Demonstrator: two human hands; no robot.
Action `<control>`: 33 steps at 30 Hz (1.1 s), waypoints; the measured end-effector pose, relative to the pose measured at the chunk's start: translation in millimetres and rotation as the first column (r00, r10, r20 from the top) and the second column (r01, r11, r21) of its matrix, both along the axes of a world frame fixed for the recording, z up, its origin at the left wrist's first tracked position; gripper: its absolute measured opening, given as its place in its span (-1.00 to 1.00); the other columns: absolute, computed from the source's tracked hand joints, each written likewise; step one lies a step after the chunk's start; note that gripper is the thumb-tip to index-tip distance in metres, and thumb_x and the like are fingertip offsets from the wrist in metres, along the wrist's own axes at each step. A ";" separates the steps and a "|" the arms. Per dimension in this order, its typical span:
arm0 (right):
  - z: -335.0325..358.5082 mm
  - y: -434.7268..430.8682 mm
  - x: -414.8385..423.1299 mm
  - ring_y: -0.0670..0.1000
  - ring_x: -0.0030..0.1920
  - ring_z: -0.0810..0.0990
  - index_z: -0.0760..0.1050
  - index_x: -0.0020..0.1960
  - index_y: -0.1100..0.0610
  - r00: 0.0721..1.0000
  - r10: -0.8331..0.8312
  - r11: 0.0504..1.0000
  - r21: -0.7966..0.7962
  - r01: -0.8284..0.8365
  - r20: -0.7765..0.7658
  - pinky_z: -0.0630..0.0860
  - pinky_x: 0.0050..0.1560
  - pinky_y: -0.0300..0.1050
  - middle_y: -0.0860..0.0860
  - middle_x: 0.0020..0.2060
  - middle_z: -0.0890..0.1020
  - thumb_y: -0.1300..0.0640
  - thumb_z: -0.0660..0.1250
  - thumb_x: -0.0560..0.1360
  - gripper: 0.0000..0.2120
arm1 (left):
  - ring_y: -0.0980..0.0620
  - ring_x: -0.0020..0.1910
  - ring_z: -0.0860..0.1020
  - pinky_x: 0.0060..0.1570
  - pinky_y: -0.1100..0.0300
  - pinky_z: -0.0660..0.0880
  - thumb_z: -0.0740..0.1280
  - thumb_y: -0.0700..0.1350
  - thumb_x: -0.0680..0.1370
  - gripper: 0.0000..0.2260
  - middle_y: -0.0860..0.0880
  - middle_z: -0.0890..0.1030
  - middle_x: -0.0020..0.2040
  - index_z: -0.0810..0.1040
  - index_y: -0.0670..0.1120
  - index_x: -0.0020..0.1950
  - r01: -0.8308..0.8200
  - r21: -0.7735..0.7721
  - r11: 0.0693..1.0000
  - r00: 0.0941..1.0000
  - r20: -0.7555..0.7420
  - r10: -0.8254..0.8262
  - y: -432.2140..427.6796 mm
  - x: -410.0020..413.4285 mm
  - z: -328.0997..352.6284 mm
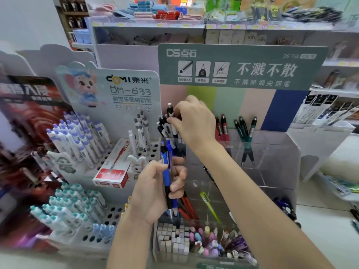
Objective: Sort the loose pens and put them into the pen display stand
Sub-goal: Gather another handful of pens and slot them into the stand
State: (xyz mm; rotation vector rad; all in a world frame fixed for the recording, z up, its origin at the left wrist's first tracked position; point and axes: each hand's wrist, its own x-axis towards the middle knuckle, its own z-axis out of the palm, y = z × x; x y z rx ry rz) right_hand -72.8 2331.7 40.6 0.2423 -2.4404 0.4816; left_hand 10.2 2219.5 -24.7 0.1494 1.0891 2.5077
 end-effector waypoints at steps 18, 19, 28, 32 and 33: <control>6.8 -7.0 4.4 0.13 0.10 0.45 0.58 0.04 0.18 0.982 -0.068 0.968 0.250 0.022 0.177 0.28 -0.18 -0.08 0.08 0.03 0.55 -0.05 0.36 0.50 -0.70 | 0.07 -0.51 0.32 -0.54 0.26 0.27 -0.04 -0.24 0.54 -0.71 -0.11 0.46 -0.35 0.47 -0.24 0.01 -0.118 -0.097 0.988 0.993 -0.018 0.117 -11.1 3.3 3.0; 4.4 -8.2 3.4 0.13 0.11 0.45 0.57 0.03 0.19 0.981 -0.088 0.958 0.283 0.037 0.172 0.27 -0.18 -0.07 0.09 0.04 0.56 -0.04 0.36 0.50 -0.71 | 0.07 -0.51 0.32 -0.54 0.26 0.27 -0.04 -0.23 0.55 -0.71 -0.11 0.46 -0.35 0.47 -0.24 0.02 -0.117 -0.100 0.988 0.993 -0.021 0.115 -11.4 3.5 2.9; -9.8 2.4 22.5 0.06 -0.05 0.46 0.55 -0.06 0.14 0.998 -0.028 0.997 -0.069 0.024 -0.060 0.31 -0.14 -0.13 0.03 -0.12 0.52 0.03 0.43 0.45 -0.81 | 0.08 -0.49 0.34 -0.52 0.26 0.31 0.03 -0.23 0.50 -0.72 -0.11 0.47 -0.33 0.49 -0.25 0.05 -0.087 -0.099 0.991 0.995 -0.062 0.081 -18.1 7.2 0.5; -9.9 9.2 53.5 -0.19 -0.28 0.46 0.62 -0.09 0.10 0.903 0.358 0.864 -0.451 -0.225 0.236 0.41 -0.23 -0.26 -0.03 -0.27 0.58 0.03 0.35 0.52 -0.85 | 0.09 -0.50 0.32 -0.51 0.26 0.30 0.10 -0.19 0.41 -0.66 -0.10 0.46 -0.33 0.48 -0.27 0.10 -0.044 -0.113 0.993 0.995 -0.094 0.034 -18.7 6.8 -1.5; -11.0 8.7 59.0 -0.20 -0.30 0.48 0.62 -0.07 0.10 0.848 0.434 0.830 -0.501 -0.245 0.303 0.44 -0.23 -0.26 0.01 -0.27 0.61 0.02 0.35 0.52 -0.84 | 0.10 -0.50 0.31 -0.51 0.26 0.29 0.10 -0.19 0.42 -0.67 -0.10 0.46 -0.33 0.48 -0.27 0.10 -0.030 -0.125 0.992 0.995 -0.101 0.017 -18.1 6.6 -2.4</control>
